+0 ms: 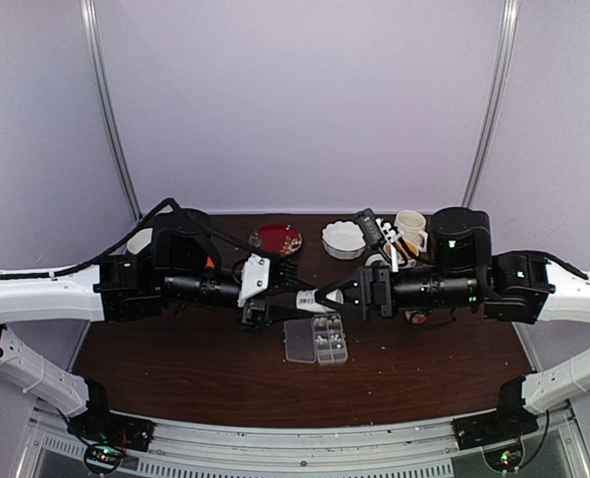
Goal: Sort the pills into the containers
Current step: Screw the lid of the pill bottle onto the pill bottle, then place the pill bottle at the center of the board.
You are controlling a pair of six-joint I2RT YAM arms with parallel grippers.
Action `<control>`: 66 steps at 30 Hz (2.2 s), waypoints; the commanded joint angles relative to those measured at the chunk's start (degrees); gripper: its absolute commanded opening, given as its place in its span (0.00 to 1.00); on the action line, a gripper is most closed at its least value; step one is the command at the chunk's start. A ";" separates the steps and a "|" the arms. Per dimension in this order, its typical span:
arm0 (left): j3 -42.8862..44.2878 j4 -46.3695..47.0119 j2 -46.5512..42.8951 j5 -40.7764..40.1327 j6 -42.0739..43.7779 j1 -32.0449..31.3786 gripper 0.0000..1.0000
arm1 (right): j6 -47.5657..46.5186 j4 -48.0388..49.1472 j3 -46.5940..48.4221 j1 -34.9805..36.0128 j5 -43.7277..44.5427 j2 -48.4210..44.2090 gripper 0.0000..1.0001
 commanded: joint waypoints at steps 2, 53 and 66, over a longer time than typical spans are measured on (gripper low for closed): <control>-0.59 4.49 -0.19 1.85 -1.74 0.17 0.00 | -5.33 -4.22 3.36 -0.54 2.13 -1.75 0.72; -10.12 -17.27 -8.30 -48.43 -45.57 6.03 0.98 | -36.17 -48.55 20.41 -26.69 18.87 35.10 0.18; -7.52 -20.26 -4.23 -43.60 -44.38 6.97 0.98 | -39.61 -47.81 24.29 -27.77 16.46 42.38 0.47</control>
